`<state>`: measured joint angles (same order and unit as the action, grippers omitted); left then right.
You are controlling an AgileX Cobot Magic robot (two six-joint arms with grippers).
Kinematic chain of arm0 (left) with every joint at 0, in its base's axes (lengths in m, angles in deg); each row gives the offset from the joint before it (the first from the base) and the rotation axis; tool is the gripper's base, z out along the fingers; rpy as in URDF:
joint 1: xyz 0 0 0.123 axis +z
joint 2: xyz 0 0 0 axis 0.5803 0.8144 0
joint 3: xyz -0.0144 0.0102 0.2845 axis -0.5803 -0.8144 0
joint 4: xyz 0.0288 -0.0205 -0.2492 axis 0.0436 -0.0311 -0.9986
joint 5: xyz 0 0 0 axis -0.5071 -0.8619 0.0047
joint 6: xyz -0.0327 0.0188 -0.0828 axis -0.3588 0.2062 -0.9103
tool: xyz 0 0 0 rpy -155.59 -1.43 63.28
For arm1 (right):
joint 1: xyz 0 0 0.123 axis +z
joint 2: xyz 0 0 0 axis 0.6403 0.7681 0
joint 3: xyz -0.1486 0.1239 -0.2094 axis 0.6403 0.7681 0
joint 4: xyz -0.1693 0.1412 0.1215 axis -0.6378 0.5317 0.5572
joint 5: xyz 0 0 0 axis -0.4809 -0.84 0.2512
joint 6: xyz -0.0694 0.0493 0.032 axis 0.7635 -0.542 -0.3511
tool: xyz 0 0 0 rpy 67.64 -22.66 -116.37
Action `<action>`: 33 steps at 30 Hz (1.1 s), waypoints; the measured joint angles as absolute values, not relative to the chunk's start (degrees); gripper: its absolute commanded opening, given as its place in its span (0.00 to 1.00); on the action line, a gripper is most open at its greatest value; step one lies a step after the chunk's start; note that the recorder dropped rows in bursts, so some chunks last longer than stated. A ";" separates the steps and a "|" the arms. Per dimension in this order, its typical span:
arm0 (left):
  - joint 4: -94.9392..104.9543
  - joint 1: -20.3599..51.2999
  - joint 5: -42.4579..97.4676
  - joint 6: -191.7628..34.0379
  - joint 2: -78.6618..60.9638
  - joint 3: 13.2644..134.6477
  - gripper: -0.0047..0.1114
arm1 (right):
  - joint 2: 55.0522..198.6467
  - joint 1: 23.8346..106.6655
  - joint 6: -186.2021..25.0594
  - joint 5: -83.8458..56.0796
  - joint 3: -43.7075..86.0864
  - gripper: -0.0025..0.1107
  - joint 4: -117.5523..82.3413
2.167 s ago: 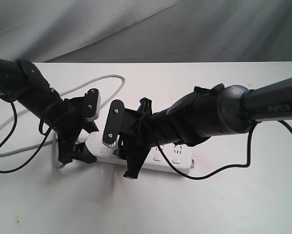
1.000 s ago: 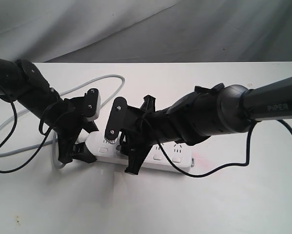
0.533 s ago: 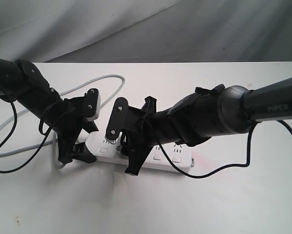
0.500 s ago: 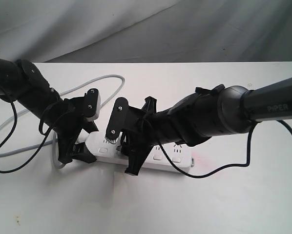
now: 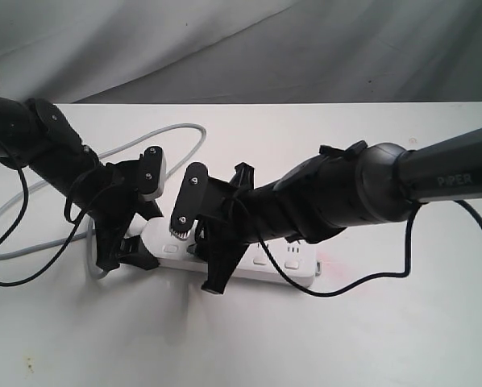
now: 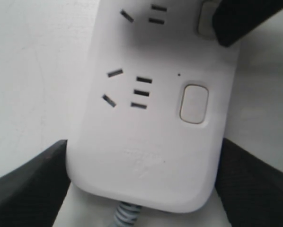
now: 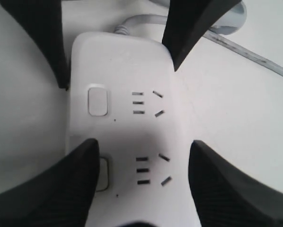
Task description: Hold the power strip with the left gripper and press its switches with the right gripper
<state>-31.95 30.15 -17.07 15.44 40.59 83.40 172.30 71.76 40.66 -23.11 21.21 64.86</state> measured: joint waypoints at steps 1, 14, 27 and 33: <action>-31.95 30.15 -17.07 15.44 40.59 83.40 0.67 | 171.63 71.76 40.77 -22.70 21.56 0.50 64.47; -31.95 30.15 -17.07 15.44 40.59 83.40 0.67 | 162.06 69.56 40.89 -19.06 25.16 0.50 62.72; -31.95 30.15 -16.85 15.44 40.59 83.40 0.67 | 164.54 68.70 40.89 -20.46 26.55 0.50 63.20; -31.95 30.15 -16.85 15.44 40.59 83.40 0.67 | 166.39 68.70 40.89 -21.37 26.55 0.50 63.65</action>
